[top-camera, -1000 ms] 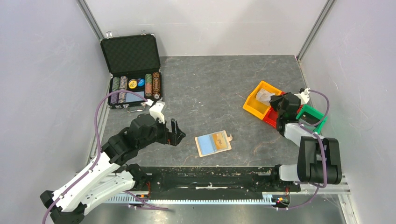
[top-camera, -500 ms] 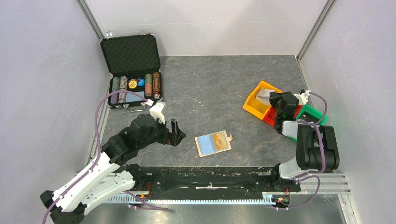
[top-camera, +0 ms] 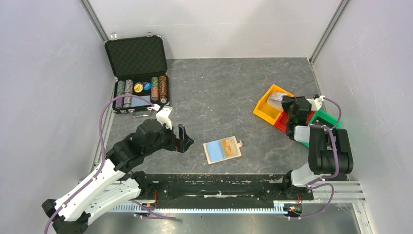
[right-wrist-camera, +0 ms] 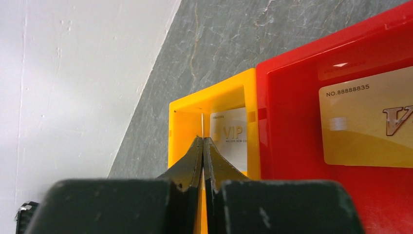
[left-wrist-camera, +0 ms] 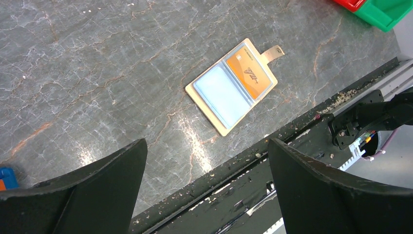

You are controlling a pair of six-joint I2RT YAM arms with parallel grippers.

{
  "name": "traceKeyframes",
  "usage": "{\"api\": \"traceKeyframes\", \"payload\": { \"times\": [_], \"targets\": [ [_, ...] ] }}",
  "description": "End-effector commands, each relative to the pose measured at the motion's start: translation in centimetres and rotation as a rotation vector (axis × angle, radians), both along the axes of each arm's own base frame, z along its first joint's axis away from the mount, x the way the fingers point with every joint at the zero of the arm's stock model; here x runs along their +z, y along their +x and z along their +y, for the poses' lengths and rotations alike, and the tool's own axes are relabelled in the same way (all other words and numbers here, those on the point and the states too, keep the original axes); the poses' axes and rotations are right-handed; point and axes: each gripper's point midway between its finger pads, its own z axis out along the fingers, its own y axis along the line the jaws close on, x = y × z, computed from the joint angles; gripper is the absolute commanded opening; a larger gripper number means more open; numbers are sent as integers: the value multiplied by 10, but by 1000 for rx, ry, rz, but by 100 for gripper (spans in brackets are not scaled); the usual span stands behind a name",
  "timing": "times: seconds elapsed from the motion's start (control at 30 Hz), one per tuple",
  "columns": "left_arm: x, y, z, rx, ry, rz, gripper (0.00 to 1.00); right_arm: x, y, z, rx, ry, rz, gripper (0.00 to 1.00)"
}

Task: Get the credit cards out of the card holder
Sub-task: Place the credit card in the storage box.

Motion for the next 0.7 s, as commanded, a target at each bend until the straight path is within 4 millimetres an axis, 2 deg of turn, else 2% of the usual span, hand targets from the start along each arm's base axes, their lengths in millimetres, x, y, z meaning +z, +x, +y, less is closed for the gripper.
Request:
{"api": "traceKeyframes", "payload": {
  "times": [0.0, 0.67],
  "targets": [
    [4, 0, -1, -37, 8, -36, 100, -3, 2, -10, -43, -11, 2, 0],
    [7, -1, -1, -40, -2, -47, 100, -19, 2, -19, -89, -29, 45, 0]
  ]
}}
